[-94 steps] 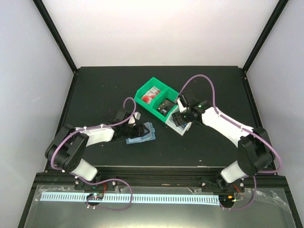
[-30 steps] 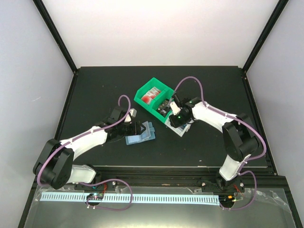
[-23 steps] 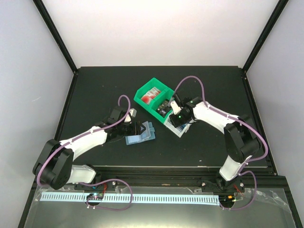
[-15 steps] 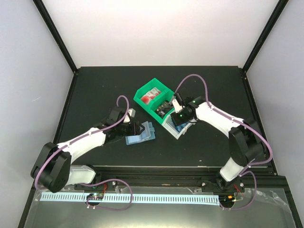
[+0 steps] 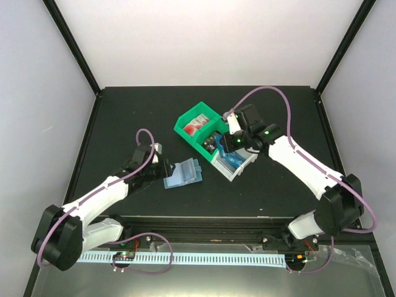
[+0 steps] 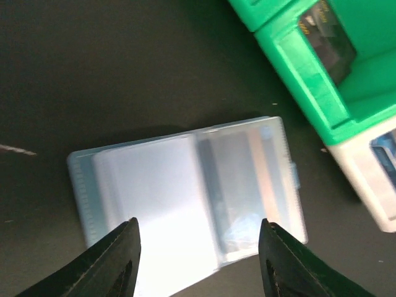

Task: Put the credit cards into the card holder
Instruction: Pick up the credit card from the storage box, then insert the credit card into the card holder.

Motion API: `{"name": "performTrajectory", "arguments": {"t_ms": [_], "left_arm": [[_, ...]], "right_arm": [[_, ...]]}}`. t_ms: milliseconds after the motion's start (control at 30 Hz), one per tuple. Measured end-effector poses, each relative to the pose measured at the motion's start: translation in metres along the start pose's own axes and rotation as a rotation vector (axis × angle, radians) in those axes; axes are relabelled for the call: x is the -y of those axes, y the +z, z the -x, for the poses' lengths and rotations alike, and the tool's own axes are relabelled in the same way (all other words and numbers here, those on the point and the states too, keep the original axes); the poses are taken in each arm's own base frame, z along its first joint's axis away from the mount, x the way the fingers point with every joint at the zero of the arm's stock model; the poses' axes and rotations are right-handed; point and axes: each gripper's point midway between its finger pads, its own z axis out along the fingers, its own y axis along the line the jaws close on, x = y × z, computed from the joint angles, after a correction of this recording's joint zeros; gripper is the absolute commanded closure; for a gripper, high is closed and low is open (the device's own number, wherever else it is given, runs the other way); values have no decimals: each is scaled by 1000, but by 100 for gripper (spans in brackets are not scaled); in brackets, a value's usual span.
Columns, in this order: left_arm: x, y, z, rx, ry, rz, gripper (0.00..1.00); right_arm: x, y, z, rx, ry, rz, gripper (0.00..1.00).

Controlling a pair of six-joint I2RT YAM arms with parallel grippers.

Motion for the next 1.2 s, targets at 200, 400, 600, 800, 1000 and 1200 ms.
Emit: {"name": "performTrajectory", "arguments": {"t_ms": [200,400,600,800,1000,1200], "left_arm": [[-28,-3,-6,11,-54,61,56],[-47,-1,-15,-19,-92,90,60],[-52,6,-24,-73,-104,87,63],[-50,11,-30,-108,-98,66,64],[-52,16,-34,-125,-98,65,68],[-56,20,-39,-143,-103,70,70]], "right_arm": [[-66,37,7,-8,95,296,99],[-104,109,-33,-192,205,422,99],[-102,146,-51,-285,280,424,99],[-105,158,-47,-294,312,445,99],[-102,172,-56,-328,349,439,99],[-100,179,-61,-343,370,430,99]]}}
